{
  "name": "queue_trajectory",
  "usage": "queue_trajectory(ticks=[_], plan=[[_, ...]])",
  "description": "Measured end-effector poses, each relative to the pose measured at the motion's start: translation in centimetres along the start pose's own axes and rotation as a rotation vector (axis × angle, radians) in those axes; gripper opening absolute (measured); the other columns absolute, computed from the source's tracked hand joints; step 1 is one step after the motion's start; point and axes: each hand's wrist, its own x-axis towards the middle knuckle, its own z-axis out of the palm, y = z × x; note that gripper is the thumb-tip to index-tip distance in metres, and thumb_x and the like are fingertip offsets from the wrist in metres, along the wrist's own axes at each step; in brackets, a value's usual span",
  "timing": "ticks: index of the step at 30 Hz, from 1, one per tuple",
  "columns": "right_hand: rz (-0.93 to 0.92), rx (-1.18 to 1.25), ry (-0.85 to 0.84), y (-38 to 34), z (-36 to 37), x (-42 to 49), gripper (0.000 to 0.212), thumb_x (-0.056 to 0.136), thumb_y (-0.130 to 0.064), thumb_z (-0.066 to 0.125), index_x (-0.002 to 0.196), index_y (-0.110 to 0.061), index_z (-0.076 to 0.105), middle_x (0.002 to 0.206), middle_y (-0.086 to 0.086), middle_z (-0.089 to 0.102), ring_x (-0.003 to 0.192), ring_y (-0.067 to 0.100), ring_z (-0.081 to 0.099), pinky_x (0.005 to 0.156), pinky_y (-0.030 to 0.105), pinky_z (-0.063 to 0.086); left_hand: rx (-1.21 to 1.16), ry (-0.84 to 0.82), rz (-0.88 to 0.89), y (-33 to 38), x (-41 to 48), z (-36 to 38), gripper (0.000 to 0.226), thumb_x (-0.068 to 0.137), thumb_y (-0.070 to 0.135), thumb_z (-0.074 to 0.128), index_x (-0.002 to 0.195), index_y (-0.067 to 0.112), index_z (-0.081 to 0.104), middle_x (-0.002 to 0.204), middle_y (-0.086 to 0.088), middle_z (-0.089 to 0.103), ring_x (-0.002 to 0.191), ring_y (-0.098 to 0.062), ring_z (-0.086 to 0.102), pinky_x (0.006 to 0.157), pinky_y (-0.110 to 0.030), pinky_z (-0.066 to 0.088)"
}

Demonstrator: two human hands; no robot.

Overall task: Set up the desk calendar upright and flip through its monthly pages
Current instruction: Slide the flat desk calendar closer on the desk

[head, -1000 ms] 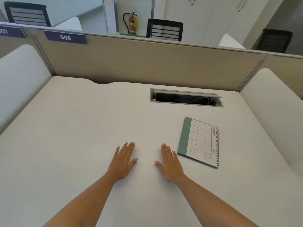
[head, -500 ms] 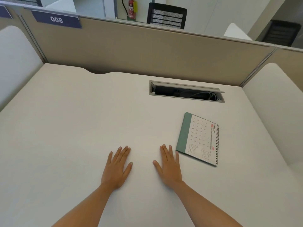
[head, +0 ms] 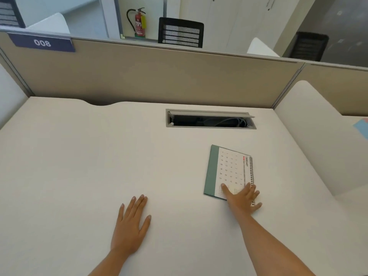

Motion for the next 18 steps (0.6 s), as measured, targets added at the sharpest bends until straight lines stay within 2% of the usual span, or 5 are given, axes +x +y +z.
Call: queue_trajectory(ticks=[4,12,18], plan=[[-0.048,-0.002,-0.040,0.2,0.9,-0.7,0.118,0.070,-0.084,0.047,0.155,-0.019,-0.003,0.164,0.003,-0.011,0.150,0.020,-0.012,0.116,0.056,-0.004,-0.009,0.004,0.000,0.1,0.2,-0.1,0.065,0.093,0.057,0.011,0.152,0.031,0.011,0.158,0.019,0.010,0.147,-0.003,-0.002,0.119,-0.036,-0.005],[-0.204,-0.013,-0.046,-0.2,3.0,-4.0,0.117,0.068,-0.086,0.047,0.154,-0.022,-0.001,0.164,0.002,-0.008,0.150,0.019,-0.007,0.118,0.054,0.002,-0.041,-0.013,-0.006,0.1,0.2,-0.1,0.063,0.095,0.054,0.017,0.152,0.031,0.006,0.159,0.020,0.010,0.147,-0.002,-0.003,0.119,-0.036,-0.005],[-0.398,-0.061,-0.167,-2.4,5.8,-8.3,0.120,0.063,-0.092,0.036,0.153,-0.028,-0.012,0.162,-0.003,-0.020,0.148,0.016,-0.017,0.117,0.048,-0.005,-0.085,0.010,0.009,0.3,0.1,-0.4,0.064,0.094,0.059,0.013,0.152,0.033,0.005,0.158,0.021,0.009,0.146,0.000,-0.006,0.119,-0.036,-0.006]])
